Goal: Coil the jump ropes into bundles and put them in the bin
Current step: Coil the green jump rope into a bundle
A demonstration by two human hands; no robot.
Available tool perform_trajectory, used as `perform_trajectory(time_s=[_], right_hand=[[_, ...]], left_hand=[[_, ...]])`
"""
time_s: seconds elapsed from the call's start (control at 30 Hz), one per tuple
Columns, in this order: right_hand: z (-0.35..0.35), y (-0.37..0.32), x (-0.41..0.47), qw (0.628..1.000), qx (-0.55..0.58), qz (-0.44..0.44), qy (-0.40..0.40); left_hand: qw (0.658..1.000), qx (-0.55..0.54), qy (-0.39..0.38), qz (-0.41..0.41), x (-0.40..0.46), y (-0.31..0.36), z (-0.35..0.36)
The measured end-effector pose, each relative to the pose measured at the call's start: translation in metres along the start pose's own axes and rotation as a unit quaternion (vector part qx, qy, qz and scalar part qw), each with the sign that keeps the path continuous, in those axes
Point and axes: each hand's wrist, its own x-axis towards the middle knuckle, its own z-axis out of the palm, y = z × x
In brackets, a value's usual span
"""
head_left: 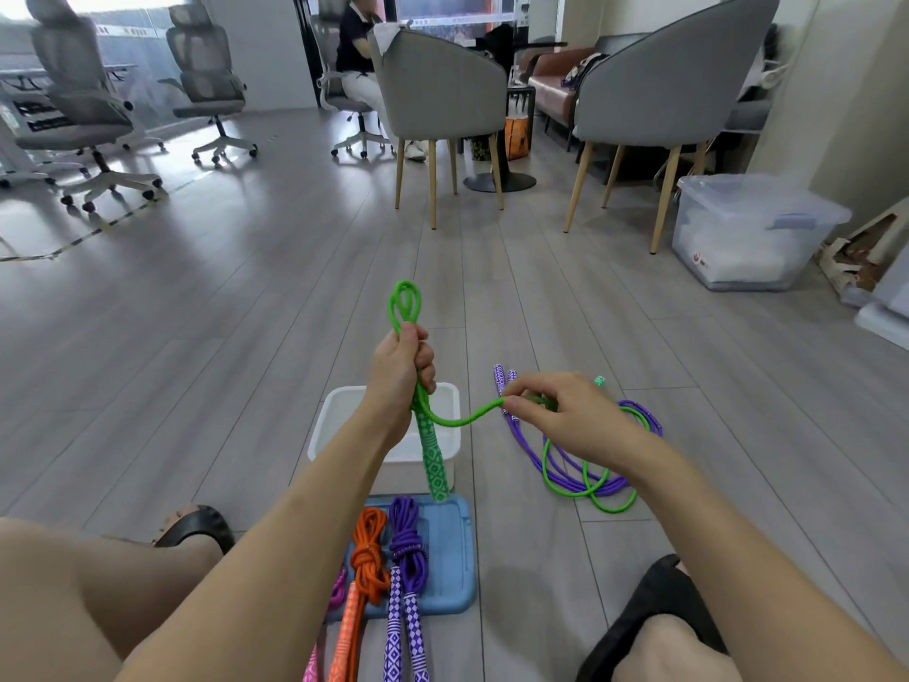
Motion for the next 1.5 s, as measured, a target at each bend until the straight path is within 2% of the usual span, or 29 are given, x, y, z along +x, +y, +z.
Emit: perform_trajectory(time_s=[0.2, 0.33, 0.53, 0.7, 0.77, 0.9, 0.97, 1.1, 1.3, 1.4, 1.5], right_hand=[[0.004, -0.005, 0.002, 0.990, -0.089, -0.069, 0.080], [0.008, -0.004, 0.003, 0.980, -0.134, -0.082, 0.123], [0.017, -0.003, 0.004, 0.969, -0.159, -0.078, 0.174], [0.012, 0.000, 0.004, 0.970, -0.164, -0.048, 0.174], [0.005, 0.008, 0.004, 0.972, -0.166, -0.026, 0.166], [-0.006, 0.034, 0.002, 0.976, -0.156, 0.001, 0.151], [-0.010, 0.047, 0.001, 0.977, -0.129, 0.026, 0.165], [-0.012, 0.058, 0.000, 0.968, -0.021, 0.125, 0.219], [0.016, 0.043, 0.006, 0.938, 0.149, 0.176, 0.259], [0.042, 0.020, 0.013, 0.893, 0.314, 0.188, 0.264], [0.061, 0.005, 0.014, 0.885, 0.341, 0.179, 0.263]], left_hand=[[0.981, 0.130, -0.138, -0.035, -0.019, -0.004, 0.014], [0.962, 0.170, -0.207, -0.055, -0.030, -0.006, 0.022], [0.953, 0.170, -0.246, -0.049, -0.035, -0.013, 0.028], [0.949, 0.176, -0.252, -0.073, -0.038, -0.015, 0.032], [0.934, 0.210, -0.273, -0.095, -0.038, -0.012, 0.033], [0.875, 0.307, -0.348, -0.135, -0.035, -0.002, 0.026], [0.870, 0.302, -0.362, -0.145, -0.033, 0.003, 0.022], [0.920, 0.211, -0.311, -0.114, -0.031, 0.007, 0.017], [0.971, 0.068, -0.194, -0.125, -0.028, -0.009, 0.020], [0.984, 0.073, -0.122, -0.105, -0.029, -0.025, 0.027], [0.989, 0.081, -0.098, -0.080, -0.031, -0.036, 0.032]])
